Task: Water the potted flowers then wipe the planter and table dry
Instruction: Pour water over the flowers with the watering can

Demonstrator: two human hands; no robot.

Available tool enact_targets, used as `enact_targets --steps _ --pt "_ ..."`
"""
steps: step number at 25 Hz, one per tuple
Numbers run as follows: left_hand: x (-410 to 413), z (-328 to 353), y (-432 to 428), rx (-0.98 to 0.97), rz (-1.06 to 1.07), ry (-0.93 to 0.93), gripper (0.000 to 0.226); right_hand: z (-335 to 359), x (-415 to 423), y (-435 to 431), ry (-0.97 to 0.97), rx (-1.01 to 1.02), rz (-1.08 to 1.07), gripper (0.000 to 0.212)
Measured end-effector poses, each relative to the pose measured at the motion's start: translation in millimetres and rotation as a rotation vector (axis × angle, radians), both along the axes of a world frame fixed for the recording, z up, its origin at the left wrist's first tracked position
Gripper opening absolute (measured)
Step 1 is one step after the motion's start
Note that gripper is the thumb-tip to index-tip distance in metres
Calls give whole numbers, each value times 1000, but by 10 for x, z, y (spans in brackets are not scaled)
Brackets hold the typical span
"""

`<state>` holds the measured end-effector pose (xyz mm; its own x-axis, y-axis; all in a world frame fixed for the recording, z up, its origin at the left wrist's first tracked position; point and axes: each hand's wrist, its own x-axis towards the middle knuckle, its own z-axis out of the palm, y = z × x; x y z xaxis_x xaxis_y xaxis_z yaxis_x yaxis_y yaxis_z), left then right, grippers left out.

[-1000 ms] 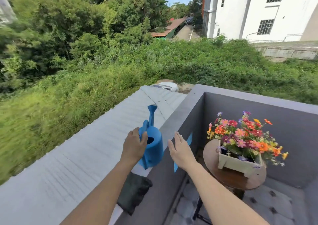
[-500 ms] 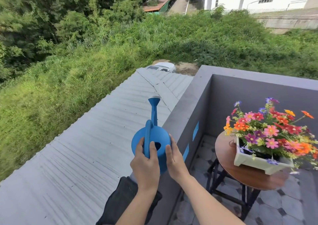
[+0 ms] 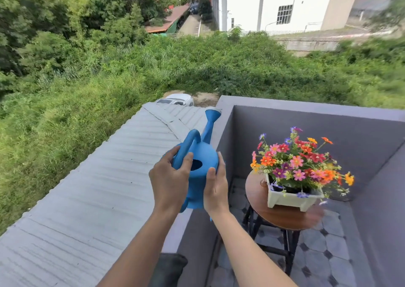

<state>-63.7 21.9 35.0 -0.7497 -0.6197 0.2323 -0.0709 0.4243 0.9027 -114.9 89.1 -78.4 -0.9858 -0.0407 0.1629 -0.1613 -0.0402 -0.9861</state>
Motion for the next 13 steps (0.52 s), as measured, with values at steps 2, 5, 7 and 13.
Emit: enact_targets --steps 2,5,7,13 --pt "-28 227 127 -11 -51 32 14 193 -31 194 85 -16 -71 87" --pt "-56 489 342 -44 -130 71 11 426 -71 500 221 5 -144 93" --pt "-50 618 503 -69 -169 89 11 535 -73 680 309 -3 -200 91" --pt "-32 813 865 -166 -270 64 7 609 60 944 314 -53 -398 79"
